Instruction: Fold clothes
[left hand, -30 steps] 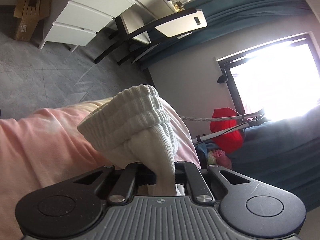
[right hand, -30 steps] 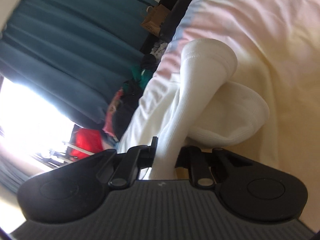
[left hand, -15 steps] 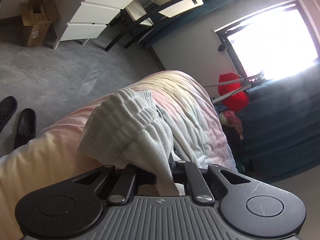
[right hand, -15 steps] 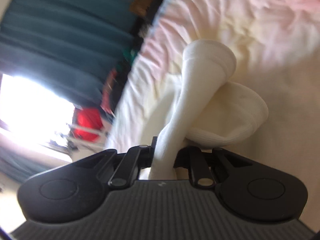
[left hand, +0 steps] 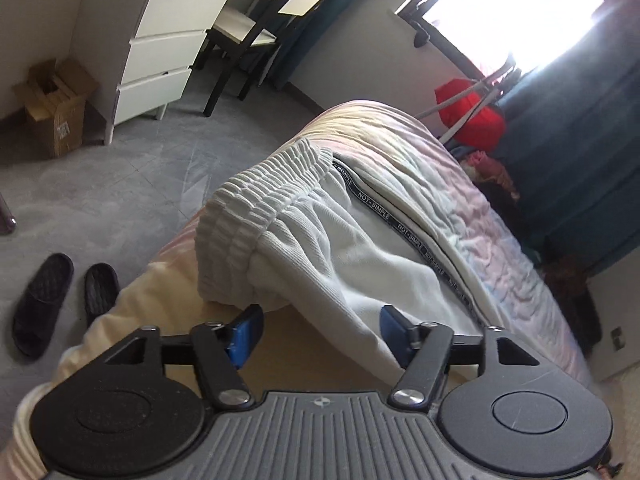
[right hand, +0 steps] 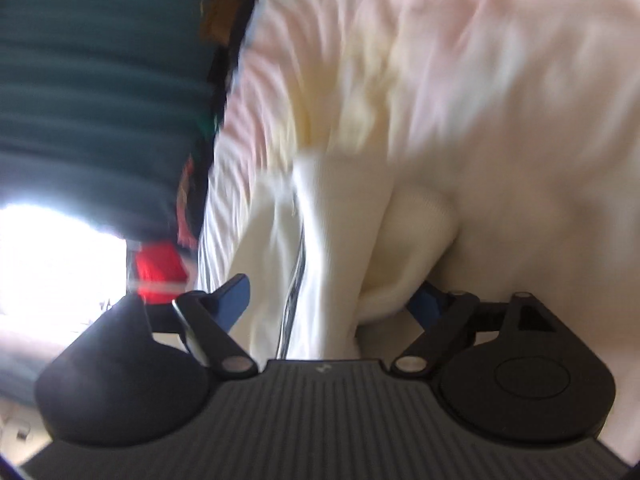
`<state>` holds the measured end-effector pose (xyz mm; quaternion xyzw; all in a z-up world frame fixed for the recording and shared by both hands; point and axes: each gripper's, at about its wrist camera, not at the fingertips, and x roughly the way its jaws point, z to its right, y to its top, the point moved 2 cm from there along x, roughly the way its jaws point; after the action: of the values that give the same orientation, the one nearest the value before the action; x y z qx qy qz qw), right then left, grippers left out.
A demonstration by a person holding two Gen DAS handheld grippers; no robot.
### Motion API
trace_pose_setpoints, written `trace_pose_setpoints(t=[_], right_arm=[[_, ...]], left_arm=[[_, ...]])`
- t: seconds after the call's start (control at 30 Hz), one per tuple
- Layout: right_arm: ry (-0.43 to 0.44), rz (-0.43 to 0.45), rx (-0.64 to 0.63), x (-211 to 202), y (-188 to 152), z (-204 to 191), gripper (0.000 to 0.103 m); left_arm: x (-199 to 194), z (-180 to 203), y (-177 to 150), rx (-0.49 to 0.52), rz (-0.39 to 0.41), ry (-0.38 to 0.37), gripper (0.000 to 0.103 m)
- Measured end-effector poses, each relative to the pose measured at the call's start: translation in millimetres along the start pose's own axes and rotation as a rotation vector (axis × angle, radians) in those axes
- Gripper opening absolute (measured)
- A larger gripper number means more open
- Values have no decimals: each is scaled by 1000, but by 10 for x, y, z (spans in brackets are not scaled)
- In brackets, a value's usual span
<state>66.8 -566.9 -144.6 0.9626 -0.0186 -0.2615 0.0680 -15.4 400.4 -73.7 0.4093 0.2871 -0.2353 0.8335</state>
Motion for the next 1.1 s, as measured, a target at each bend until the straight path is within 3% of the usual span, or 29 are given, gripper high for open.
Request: trace_pose_setpoints(t=[0.13,0.2,0.27,0.37,0.47,0.57,0.67,0.83,0.87,0.9,0.93,0.97,1.1], right_arm=[[-2,118,116,-294,85,197,84],[35,162,136,-415,160,249,85],[65,176,108,-476,152,199,76],[104,145,31,-406,174,52,72],[128,104,-17,-334,127,-54,65],[128,73,6,-324,75,-36,65],[109,36,29,-295,53,20,65],[75,-6,-32,-159,31,-2,64],[84,-10,-48,-138,28,-23,51],[79,-15,-78,-112,23,-56,25],[61,-17,-116,-93,15,-93,14],[44,-11,-148,-90,3,-126,8],[77,88,-123,-280,11,-188,6]], left_arm=[[-271,336,1,171,63,100,77],[-317,571,2,213,90,87,79],[-286,885,-35,271,114,71,80],[-162,1413,-123,347,145,46,80],[66,1954,-214,342,134,-52,80],[264,2456,-375,339,120,-173,82],[516,2912,-584,383,124,-226,84],[1083,3340,-946,483,98,-211,84],[1194,3360,-1004,493,93,-202,84],[1277,3347,-1054,496,87,-194,84],[1344,3296,-1083,480,71,-188,84],[1410,3242,-1111,462,53,-182,84],[1573,3016,-1198,388,-54,-172,84]])
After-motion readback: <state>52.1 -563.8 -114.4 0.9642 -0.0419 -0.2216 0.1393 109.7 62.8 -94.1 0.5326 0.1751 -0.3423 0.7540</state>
